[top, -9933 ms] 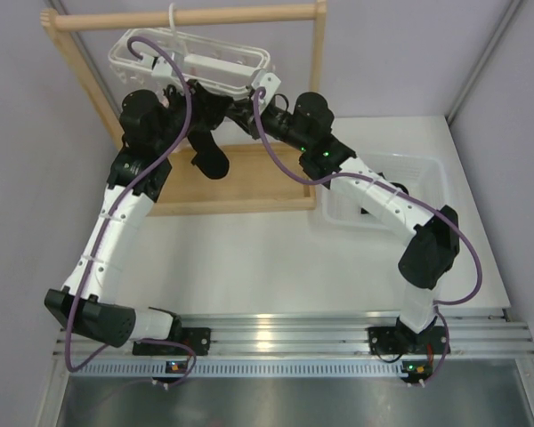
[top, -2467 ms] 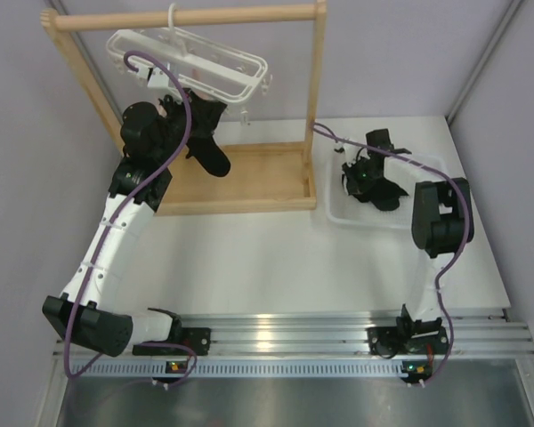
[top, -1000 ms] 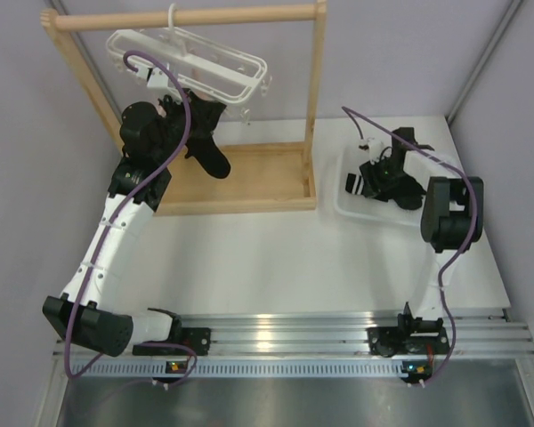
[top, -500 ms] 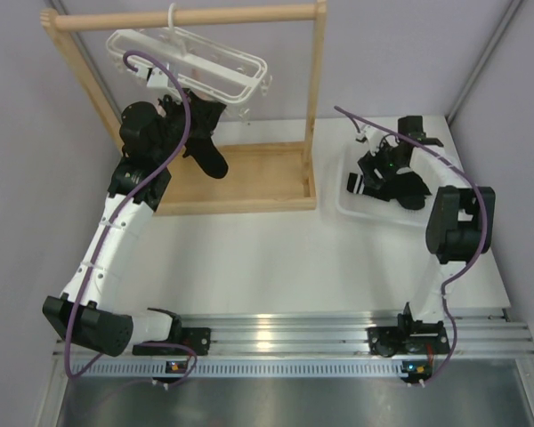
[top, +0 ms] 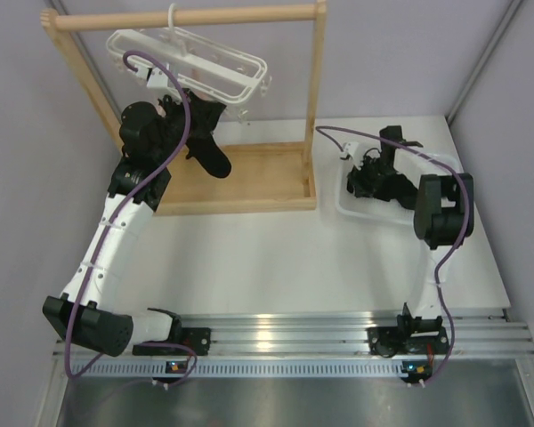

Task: Clip the socks to the hanger
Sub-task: Pick up the sock from the bin.

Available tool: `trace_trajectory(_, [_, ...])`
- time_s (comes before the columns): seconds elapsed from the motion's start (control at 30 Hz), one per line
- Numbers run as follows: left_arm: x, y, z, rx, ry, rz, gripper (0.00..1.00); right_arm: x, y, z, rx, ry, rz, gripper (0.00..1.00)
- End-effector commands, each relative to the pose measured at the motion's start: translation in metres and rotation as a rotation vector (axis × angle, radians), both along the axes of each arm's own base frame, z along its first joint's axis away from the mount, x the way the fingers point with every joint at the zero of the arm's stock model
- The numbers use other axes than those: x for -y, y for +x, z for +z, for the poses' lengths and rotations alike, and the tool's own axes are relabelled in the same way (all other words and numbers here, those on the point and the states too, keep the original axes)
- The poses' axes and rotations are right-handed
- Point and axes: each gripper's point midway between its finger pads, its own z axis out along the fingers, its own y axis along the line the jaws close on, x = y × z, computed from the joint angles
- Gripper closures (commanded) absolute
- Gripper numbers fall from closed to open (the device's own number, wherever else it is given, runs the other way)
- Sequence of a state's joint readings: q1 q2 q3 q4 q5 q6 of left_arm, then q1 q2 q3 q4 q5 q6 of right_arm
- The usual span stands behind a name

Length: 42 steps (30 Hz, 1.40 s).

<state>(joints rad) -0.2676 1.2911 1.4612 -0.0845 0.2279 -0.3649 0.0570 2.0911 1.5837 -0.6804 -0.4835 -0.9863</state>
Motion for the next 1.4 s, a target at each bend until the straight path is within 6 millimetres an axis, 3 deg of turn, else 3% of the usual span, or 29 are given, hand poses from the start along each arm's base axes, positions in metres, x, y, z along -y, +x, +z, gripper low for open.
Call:
trace_trajectory(0.0, [0.0,-0.005,0.011,0.027,-0.013,-0.013,1.0,-0.001,0.005,-0.005,0.029,-0.023,0.04,0.43])
trace_trajectory(0.1, [0.0,-0.005,0.011,0.029,-0.012,-0.013,1.0,0.002,0.0,-0.015,0.013,-0.04,0.044,0.63])
trace_trajectory(0.13, [0.0,-0.005,0.012,0.032,-0.013,-0.014,1.0,0.003,0.0,-0.012,0.025,-0.045,0.048,0.75])
trace_trajectory(0.23, [0.001,-0.005,0.013,0.032,-0.012,-0.019,1.0,0.004,-0.001,0.002,0.053,-0.047,0.041,1.0])
trace_trajectory(0.3, [0.001,-0.005,0.013,0.032,-0.012,-0.02,1.0,0.006,-0.001,0.015,0.079,-0.043,0.033,1.0])
trace_trajectory(0.37, [0.001,-0.006,0.014,0.033,-0.014,-0.024,1.0,0.009,0.0,0.042,0.125,-0.026,0.013,1.0])
trace_trajectory(0.53, [0.002,-0.007,0.015,0.037,-0.014,-0.028,1.0,0.007,0.002,0.128,0.264,0.069,-0.045,1.0])
trace_trajectory(0.67, [0.002,-0.008,0.019,0.043,-0.02,-0.033,1.0,-0.006,-0.001,0.196,0.367,0.178,-0.078,1.0])
trace_trajectory(0.77, [0.003,-0.009,0.021,0.043,-0.027,-0.039,1.0,-0.024,-0.012,0.239,0.408,0.272,-0.08,1.0])
trace_trajectory(0.8, [0.004,-0.009,0.023,0.045,-0.03,-0.044,1.0,-0.035,-0.018,0.262,0.447,0.304,-0.057,1.0])
trace_trajectory(0.9, [0.007,-0.01,0.026,0.045,-0.043,-0.058,1.0,-0.064,-0.033,0.303,0.486,0.407,-0.046,1.0])
trace_trajectory(1.07, [0.009,-0.012,0.032,0.048,-0.064,-0.071,1.0,-0.119,-0.058,0.348,0.534,0.556,0.011,1.0])
trace_trajectory(1.17, [0.011,-0.014,0.033,0.046,-0.073,-0.088,1.0,-0.156,-0.068,0.363,0.511,0.667,-0.003,1.0])
trace_trajectory(1.37, [0.016,-0.015,0.031,0.027,-0.089,-0.115,1.0,-0.241,-0.091,0.359,0.426,0.778,0.031,1.0])
